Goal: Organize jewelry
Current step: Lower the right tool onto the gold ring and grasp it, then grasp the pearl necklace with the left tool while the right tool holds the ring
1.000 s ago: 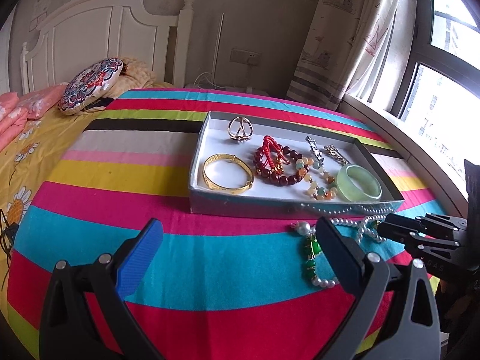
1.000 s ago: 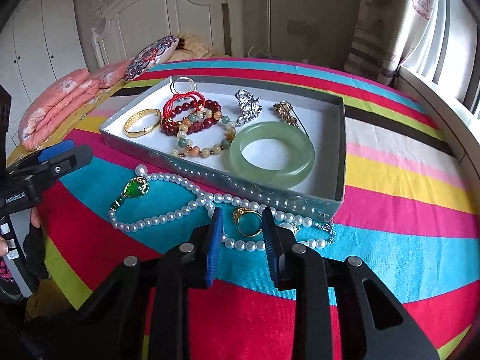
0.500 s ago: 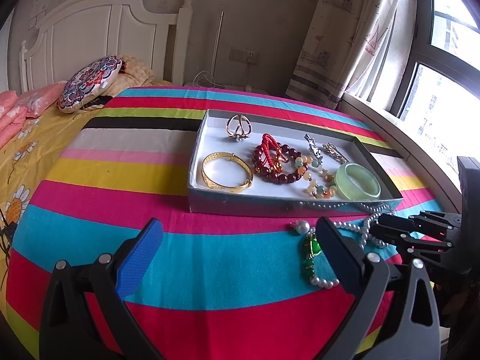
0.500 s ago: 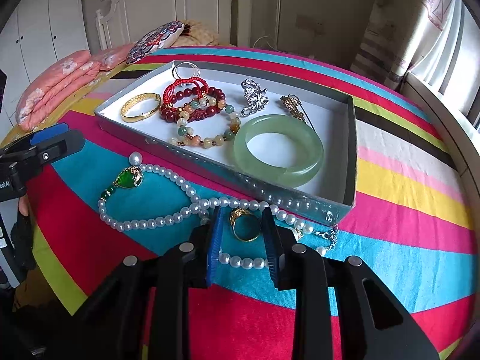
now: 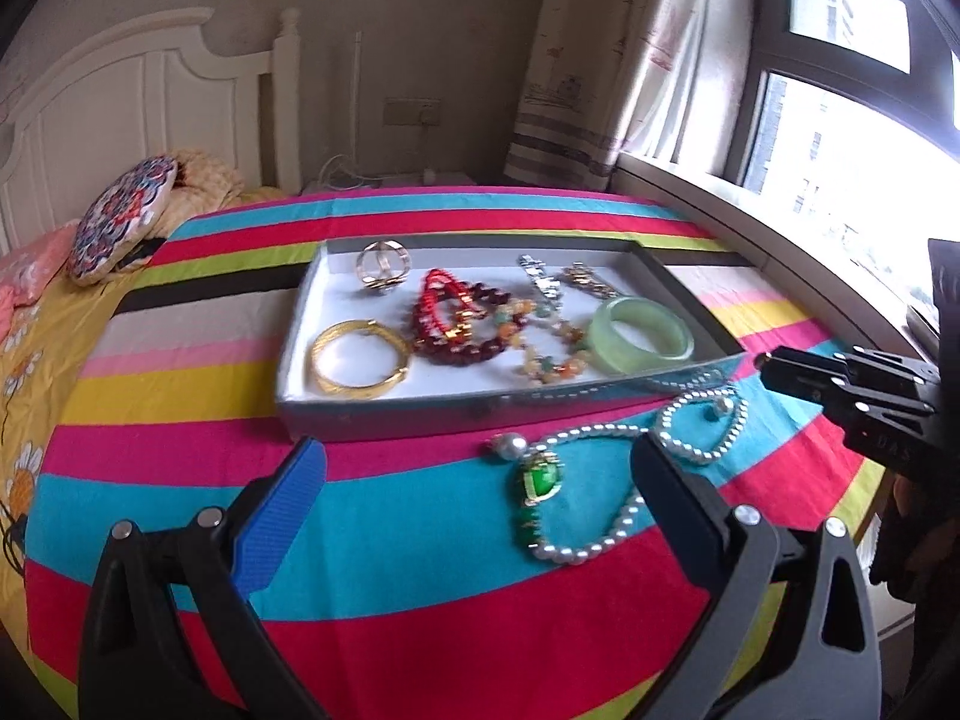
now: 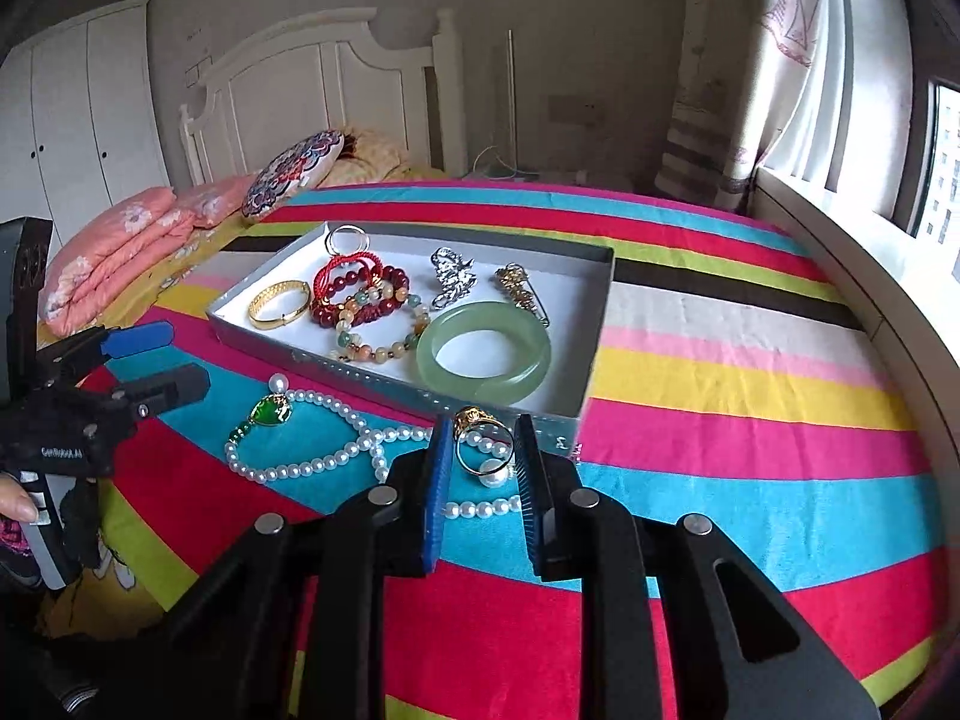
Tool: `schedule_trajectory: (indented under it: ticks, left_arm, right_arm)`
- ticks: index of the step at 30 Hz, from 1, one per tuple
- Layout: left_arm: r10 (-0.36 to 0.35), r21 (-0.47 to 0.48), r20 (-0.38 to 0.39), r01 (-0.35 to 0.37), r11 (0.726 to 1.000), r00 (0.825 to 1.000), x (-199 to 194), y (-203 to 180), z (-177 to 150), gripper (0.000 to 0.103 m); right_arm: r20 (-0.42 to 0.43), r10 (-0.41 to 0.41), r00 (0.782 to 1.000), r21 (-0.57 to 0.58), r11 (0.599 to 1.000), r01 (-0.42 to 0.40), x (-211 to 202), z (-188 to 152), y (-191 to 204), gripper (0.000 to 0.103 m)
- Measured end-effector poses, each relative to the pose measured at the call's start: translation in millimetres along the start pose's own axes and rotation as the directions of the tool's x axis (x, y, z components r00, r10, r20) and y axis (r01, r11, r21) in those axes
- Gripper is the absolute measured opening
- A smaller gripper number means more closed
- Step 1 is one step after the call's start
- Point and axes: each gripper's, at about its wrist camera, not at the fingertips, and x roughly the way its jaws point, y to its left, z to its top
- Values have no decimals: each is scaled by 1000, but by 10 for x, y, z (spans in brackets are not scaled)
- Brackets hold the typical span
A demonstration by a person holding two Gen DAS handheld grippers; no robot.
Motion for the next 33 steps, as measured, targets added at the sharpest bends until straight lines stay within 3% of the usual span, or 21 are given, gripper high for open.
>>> schedule_trajectory:
  ticks: [4, 6, 8, 10, 15, 18, 20, 22, 23, 29, 30, 31, 32, 33]
  left_arm:
    - [-65, 160, -41, 70, 985, 997, 142, -531, 63, 100]
    - [-80, 225, -76, 95, 970, 994, 273, -731, 63, 88]
    - [-110, 252, -135, 142, 957, 985, 430, -859, 70, 63]
    - [-128, 260, -173, 171, 950, 977, 565, -920, 69, 56]
    - [-169, 252, -240, 229, 940, 956, 766, -914, 90, 55]
    - [-158, 289, -244, 227, 930, 957, 806, -947, 108, 52]
    - [-170, 310, -248, 244, 919, 954, 815, -989, 115, 32]
    - [-117, 368, -234, 200, 908, 965, 823, -1051, 99, 11]
    - [-104, 386, -228, 189, 903, 968, 824, -1068, 96, 8]
    - [-116, 396, -245, 209, 894, 963, 836, -1061, 125, 10]
    - [-117, 402, -257, 216, 890, 959, 845, -1072, 136, 14]
    - [-112, 412, -265, 218, 885, 958, 867, -1107, 138, 30]
    - [-94, 435, -266, 206, 877, 959, 886, -1140, 133, 38]
    - [-76, 460, -257, 191, 867, 963, 903, -1181, 118, 38]
  right_arm:
    - [16, -19, 1000, 29, 999, 18, -128, -61, -117, 21]
    - [19, -27, 999, 44, 999, 26, -175, -104, -188, 21]
    - [20, -36, 999, 55, 998, 35, -213, -146, -247, 21]
    - [21, -37, 999, 71, 997, 35, -246, -186, -306, 21]
    - [29, -32, 999, 115, 993, 28, -304, -276, -470, 21]
    - [32, -25, 999, 132, 991, 21, -305, -319, -519, 21]
    - [33, -20, 999, 140, 990, 16, -297, -338, -529, 21]
    - [32, -15, 999, 145, 989, 10, -290, -356, -535, 21]
    - [33, -14, 999, 146, 989, 10, -290, -361, -537, 21]
    - [43, -16, 999, 166, 986, 9, -326, -381, -593, 21]
    - [44, -16, 999, 170, 985, 8, -332, -384, -599, 21]
    - [45, -15, 999, 172, 985, 7, -336, -388, -599, 21]
    - [46, -14, 999, 172, 985, 6, -338, -390, -598, 21]
    - [47, -15, 999, 172, 985, 6, -348, -394, -587, 21]
